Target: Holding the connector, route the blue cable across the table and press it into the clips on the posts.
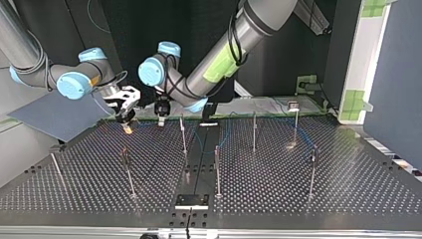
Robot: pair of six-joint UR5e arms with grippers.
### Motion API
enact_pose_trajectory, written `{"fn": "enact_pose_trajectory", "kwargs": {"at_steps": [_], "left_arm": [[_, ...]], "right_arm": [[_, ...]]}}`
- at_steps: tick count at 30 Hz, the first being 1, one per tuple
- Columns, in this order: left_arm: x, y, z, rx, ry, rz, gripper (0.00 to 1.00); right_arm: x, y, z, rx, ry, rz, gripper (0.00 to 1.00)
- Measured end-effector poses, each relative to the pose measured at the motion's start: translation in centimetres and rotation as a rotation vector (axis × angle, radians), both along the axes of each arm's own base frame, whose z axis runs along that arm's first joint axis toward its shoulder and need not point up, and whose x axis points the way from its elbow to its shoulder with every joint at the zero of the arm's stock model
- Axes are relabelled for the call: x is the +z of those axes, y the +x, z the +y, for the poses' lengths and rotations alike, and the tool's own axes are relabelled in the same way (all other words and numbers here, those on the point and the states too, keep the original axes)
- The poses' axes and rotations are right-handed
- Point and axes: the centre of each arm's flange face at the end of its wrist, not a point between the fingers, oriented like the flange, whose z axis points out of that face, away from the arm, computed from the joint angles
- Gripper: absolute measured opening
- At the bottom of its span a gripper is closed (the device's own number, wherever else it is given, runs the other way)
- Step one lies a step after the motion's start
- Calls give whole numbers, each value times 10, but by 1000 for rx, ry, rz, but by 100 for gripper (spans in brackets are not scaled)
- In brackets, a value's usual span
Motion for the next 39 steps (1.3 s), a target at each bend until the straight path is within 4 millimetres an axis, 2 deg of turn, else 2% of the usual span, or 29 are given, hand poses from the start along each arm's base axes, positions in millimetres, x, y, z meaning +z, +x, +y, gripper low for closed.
{"fn": "enact_pose_trajectory", "kwargs": {"at_steps": [7,15,18,20,21,22,23,24,25,26,27,28,29,35,39], "left_arm": [[17,16,-6,13,-37,-40,100],[-16,19,-9,4,-4,-1,100],[-19,22,-6,12,-1,1,100],[-19,23,-6,14,-1,2,84],[-19,24,-5,13,-1,2,84],[-19,24,-6,11,-1,2,74],[-19,23,-6,7,-1,2,56],[-19,23,-7,2,-1,3,56],[-19,22,-8,-2,-2,3,43],[-19,22,-9,-5,-2,2,21],[-18,21,-10,-9,-3,2,21],[-17,20,-11,-10,-4,1,13],[-16,20,-11,-11,-4,1,0],[0,20,-12,4,-10,2,0],[24,18,-7,31,-16,-5,0]], "right_arm": [[0,0,0,1,1,-1,0],[0,-1,0,0,1,-2,0],[0,-1,0,3,1,-4,0],[0,0,0,9,2,-6,0],[0,0,0,11,2,-7,0],[0,0,0,13,2,-8,0],[0,0,0,14,2,-9,0],[0,-1,0,15,2,-9,0],[0,-1,0,15,2,-9,0],[0,-1,-1,16,3,-9,0],[0,-1,-1,16,2,-10,0],[1,-1,-1,16,2,-10,0],[1,-1,-1,17,0,-10,0],[14,-2,-5,17,-20,-12,0],[32,-3,-7,13,-45,-27,0]]}}
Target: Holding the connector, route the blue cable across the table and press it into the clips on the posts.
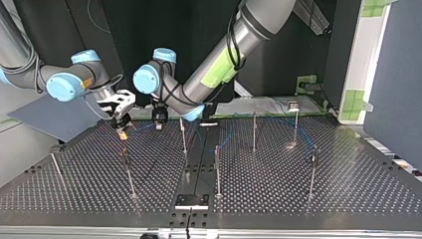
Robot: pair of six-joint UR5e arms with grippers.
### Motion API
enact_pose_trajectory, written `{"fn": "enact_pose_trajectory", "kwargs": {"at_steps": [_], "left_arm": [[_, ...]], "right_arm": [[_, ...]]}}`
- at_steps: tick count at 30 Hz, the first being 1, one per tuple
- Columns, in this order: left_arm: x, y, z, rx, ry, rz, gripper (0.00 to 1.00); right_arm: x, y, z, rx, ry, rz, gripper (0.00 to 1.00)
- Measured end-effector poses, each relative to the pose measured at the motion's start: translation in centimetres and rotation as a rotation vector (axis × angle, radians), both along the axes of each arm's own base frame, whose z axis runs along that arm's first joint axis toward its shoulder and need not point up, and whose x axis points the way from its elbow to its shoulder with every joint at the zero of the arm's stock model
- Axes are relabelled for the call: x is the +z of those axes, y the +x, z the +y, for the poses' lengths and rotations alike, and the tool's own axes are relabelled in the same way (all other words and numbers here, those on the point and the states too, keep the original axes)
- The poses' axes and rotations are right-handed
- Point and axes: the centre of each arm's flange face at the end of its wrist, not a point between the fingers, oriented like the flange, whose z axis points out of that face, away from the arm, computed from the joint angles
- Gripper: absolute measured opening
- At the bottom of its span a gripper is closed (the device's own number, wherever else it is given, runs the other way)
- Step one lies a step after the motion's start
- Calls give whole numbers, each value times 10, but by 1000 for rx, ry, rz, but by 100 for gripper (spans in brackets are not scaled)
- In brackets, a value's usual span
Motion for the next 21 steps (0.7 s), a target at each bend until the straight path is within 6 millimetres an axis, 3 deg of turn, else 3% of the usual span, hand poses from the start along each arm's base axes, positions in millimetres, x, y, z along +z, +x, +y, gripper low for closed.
{"fn": "enact_pose_trajectory", "kwargs": {"at_steps": [6,14,21], "left_arm": [[39,-7,5,9,-9,-12,0],[65,-17,3,-3,-19,-28,0],[118,-36,1,-22,-54,-75,0]], "right_arm": [[37,-1,1,-3,-43,-20,0],[92,-6,7,-11,-90,-51,0],[132,-16,15,-23,-135,-76,0]]}}
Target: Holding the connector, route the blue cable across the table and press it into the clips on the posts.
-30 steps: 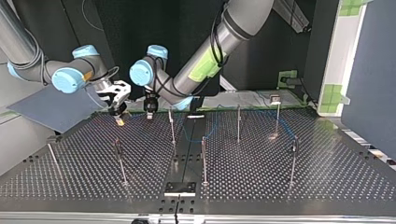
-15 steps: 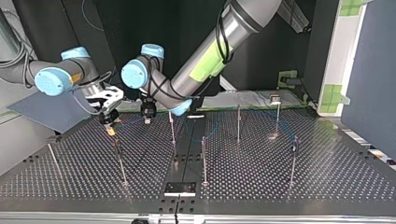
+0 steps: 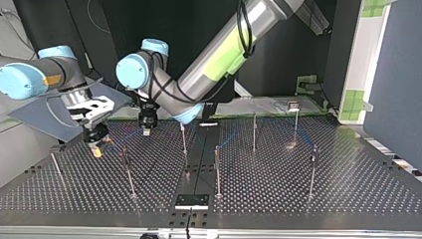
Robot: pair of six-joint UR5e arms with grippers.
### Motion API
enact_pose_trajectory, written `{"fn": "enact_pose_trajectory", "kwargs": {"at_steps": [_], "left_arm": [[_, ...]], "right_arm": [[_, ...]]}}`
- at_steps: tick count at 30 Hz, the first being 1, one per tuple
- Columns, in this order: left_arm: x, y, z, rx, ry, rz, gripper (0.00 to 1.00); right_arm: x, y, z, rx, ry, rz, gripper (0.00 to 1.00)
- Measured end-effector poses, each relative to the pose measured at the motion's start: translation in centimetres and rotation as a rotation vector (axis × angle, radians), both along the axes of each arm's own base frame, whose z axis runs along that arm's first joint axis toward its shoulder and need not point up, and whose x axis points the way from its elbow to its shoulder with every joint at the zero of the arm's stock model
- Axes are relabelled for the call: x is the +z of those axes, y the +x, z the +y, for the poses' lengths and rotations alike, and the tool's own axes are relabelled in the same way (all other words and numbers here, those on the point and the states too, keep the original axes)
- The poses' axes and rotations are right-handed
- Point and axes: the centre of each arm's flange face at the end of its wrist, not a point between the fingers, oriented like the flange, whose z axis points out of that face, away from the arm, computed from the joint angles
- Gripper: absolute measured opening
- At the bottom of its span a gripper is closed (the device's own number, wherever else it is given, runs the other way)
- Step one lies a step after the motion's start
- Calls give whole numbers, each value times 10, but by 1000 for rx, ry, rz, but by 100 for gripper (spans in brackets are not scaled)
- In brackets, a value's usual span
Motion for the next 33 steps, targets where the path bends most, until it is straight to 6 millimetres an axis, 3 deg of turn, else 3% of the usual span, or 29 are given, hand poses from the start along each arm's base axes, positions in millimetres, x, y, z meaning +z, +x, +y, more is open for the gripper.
{"fn": "enact_pose_trajectory", "kwargs": {"at_steps": [7,14,33], "left_arm": [[34,-10,3,-7,-16,-35,0],[37,-13,3,-10,-9,-32,0],[59,3,4,7,-64,-94,0]], "right_arm": [[17,-7,6,1,-11,-9,0],[23,-9,10,5,-4,-9,0],[41,-8,18,51,-28,-18,0]]}}
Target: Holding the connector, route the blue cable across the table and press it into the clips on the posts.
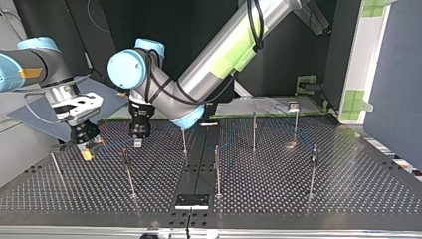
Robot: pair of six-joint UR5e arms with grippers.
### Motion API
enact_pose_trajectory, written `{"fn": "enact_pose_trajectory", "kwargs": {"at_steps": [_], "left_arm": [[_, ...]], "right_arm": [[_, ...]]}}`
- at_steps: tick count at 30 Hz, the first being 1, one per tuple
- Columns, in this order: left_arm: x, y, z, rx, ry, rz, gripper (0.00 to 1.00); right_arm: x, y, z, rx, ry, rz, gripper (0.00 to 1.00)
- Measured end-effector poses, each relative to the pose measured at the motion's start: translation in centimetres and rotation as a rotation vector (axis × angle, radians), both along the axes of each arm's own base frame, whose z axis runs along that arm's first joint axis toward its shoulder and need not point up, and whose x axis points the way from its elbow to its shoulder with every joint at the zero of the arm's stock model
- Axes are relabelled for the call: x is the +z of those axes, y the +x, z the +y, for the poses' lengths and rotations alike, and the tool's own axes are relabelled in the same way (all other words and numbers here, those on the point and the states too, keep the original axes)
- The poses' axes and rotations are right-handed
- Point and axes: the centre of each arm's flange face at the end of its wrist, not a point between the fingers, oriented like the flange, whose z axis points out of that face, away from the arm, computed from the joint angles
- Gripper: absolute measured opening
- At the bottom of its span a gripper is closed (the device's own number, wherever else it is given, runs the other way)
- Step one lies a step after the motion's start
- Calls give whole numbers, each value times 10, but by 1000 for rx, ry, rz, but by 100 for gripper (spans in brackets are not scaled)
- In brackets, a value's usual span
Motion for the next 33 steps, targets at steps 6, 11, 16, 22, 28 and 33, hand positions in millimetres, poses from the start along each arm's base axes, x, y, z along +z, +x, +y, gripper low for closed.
{"fn": "enact_pose_trajectory", "kwargs": {"at_steps": [6,11,16,22,28,33], "left_arm": [[6,25,14,25,-33,-38,0],[8,37,21,23,-43,-55,0],[8,42,22,1,-45,-64,0],[-3,50,21,-19,-39,-63,0],[-15,66,25,-18,-46,-74,0],[-15,75,32,-11,-53,-85,0]], "right_arm": [[0,0,0,0,-2,-2,0],[1,0,-3,3,-1,-9,0],[0,-4,-7,1,0,-18,0],[-5,-11,-18,0,4,-30,0],[-10,-14,-31,8,6,-32,0],[-9,-17,-38,9,0,-33,0]]}}
